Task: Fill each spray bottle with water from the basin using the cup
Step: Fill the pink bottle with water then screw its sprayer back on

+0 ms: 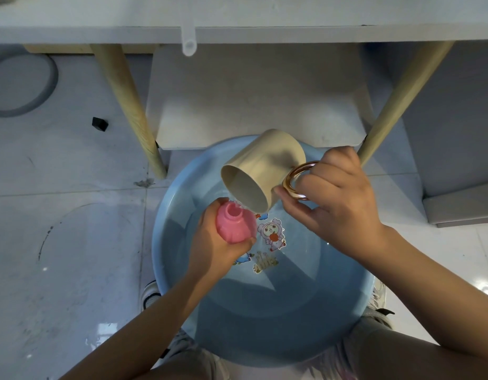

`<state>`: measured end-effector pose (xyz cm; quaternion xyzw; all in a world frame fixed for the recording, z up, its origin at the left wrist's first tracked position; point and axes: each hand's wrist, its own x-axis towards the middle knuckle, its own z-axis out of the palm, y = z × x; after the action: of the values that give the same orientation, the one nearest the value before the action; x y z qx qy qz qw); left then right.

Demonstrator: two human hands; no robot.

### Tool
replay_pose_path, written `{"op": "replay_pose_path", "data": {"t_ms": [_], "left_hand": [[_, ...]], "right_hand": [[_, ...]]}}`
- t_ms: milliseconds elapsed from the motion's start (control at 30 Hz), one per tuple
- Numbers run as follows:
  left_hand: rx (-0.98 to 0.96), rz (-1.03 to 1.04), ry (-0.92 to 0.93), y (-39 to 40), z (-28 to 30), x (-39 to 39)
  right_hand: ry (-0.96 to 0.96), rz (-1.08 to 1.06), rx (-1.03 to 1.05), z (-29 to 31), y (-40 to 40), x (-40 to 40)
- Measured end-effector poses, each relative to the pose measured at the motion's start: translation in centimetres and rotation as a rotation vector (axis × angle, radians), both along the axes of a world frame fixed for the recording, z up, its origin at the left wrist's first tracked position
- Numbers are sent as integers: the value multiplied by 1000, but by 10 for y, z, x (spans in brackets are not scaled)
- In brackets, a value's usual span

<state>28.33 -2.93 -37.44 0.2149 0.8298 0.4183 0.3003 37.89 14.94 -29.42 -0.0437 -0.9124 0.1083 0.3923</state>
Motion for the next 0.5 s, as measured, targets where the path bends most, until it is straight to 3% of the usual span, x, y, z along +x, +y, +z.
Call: {"op": "replay_pose_path", "data": {"t_ms": [500], "left_hand": [[-21,-6,0,2,2,1]], "right_hand": [[3,11,35,1,1,0]]}}
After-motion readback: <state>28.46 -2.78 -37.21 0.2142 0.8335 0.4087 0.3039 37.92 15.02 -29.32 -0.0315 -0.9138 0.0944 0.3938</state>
